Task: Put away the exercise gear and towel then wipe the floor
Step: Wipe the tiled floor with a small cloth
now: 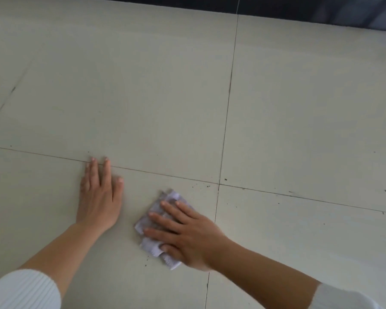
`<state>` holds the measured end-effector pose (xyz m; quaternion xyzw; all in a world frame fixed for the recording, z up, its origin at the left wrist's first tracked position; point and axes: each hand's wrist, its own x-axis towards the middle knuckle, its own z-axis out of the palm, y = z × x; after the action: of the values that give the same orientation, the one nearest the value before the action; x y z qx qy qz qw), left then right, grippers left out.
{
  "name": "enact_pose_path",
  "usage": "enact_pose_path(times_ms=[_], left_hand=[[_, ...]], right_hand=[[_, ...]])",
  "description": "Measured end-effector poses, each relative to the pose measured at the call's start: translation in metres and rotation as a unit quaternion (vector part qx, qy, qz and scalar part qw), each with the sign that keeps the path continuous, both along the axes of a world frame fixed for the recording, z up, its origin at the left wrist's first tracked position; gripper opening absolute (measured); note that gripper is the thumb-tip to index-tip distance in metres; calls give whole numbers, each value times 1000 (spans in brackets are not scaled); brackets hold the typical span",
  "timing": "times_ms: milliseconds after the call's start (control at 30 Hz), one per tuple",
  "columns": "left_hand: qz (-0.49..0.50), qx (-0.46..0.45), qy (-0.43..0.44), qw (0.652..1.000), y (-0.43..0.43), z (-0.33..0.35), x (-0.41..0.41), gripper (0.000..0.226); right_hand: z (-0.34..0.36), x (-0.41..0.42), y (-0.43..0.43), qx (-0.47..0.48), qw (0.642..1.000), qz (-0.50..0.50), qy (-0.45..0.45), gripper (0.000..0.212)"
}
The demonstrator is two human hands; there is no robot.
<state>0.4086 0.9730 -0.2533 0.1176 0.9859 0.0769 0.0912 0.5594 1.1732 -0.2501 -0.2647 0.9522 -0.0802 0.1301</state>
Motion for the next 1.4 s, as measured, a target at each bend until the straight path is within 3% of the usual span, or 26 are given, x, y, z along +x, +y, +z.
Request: enact_pose_path(times_ms=[167, 333, 433, 500, 667, 867, 967, 1100, 1267, 1400], left_hand=[[21, 8, -1, 1000, 6, -4, 3, 74], [30, 7, -14, 999, 5, -6, 1, 81], [30, 4, -17, 999, 5, -5, 0, 83], [31, 0, -19, 999, 6, -5, 0, 84], [32, -6, -17, 999, 5, -5, 0, 81], [32, 5, -14, 999, 8, -2, 2, 63], [39, 8, -11, 999, 9, 0, 3, 65], [37, 12, -13, 999, 11, 1, 1, 65], [-17, 20, 19, 999, 25, 7, -24, 74], [-86, 46, 40, 994, 79, 5, -56, 72]], right_hand=[[-5, -28, 79, 50, 976, -210, 37, 56], [-1, -83, 129, 38, 892, -450, 8, 58], [2, -125, 108, 8, 858, -514, -21, 58], [4, -139, 74, 4, 882, -470, -27, 59], [12, -116, -30, -10, 970, -243, -29, 58], [-1, -62, -34, -4, 995, -97, 7, 57], [-6, -70, 6, 16, 991, -134, 15, 57], [1, -92, 77, 37, 945, -325, 32, 61], [7, -73, 176, 52, 825, -562, -25, 56], [6, -71, 209, 37, 755, -654, -37, 56]])
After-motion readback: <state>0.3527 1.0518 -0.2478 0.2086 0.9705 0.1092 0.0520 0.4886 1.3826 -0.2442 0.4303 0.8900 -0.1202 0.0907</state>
